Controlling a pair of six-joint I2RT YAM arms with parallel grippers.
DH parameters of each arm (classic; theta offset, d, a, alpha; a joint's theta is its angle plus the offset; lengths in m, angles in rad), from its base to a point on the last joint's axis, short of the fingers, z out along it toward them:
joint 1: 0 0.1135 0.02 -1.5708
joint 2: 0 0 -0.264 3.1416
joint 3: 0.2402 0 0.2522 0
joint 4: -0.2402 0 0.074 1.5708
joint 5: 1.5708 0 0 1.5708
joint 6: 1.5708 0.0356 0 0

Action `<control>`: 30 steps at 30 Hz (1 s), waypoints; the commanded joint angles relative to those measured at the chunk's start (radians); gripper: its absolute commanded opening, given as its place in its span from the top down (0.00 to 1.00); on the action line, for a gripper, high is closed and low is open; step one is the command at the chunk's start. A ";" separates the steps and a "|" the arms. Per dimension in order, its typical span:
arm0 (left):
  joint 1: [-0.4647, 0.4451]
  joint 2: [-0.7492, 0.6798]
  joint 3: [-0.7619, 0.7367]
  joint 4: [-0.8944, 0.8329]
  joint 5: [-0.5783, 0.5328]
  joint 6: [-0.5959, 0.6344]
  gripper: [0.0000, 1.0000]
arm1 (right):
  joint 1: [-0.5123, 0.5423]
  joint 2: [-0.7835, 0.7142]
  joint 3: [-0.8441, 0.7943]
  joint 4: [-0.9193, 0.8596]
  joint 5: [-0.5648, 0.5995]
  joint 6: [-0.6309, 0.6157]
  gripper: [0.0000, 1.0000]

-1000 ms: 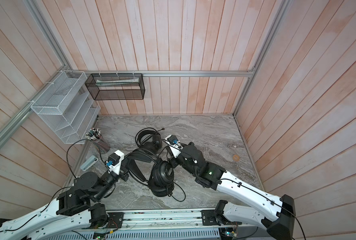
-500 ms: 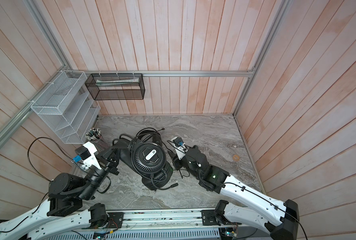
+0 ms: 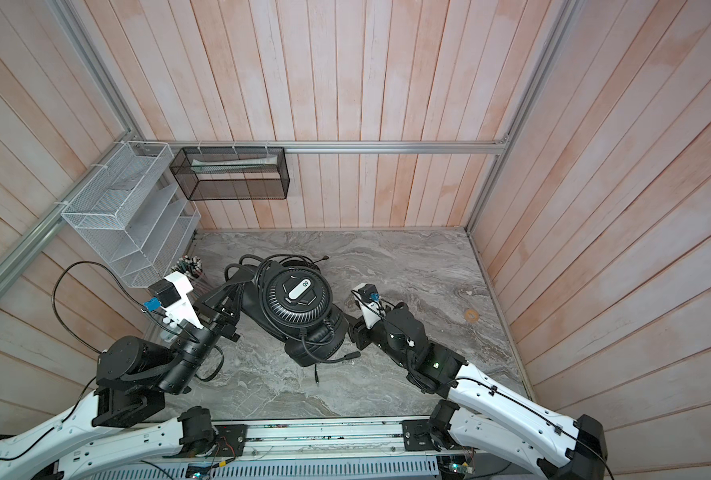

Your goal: Wrap the headphones

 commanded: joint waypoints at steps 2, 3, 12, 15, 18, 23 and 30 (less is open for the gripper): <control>0.000 0.002 0.054 0.097 -0.011 -0.073 1.00 | -0.004 -0.047 -0.075 0.124 -0.058 0.055 0.37; 0.000 0.005 0.055 0.100 -0.011 -0.077 1.00 | -0.004 -0.046 -0.095 0.142 -0.068 0.060 0.37; 0.000 0.013 0.060 0.119 -0.013 -0.079 1.00 | -0.004 0.051 -0.170 0.233 -0.075 0.085 0.50; 0.001 0.017 0.060 0.115 -0.017 -0.084 1.00 | -0.004 0.053 -0.187 0.264 -0.067 0.083 0.62; 0.001 0.024 0.059 0.111 -0.028 -0.088 1.00 | -0.003 0.065 -0.193 0.268 -0.070 0.088 0.82; 0.001 0.060 0.076 0.112 -0.050 -0.097 1.00 | -0.004 0.083 -0.233 0.312 -0.087 0.127 0.98; 0.038 0.170 0.145 0.060 -0.071 -0.122 1.00 | 0.018 0.094 -0.278 0.373 -0.102 0.164 1.00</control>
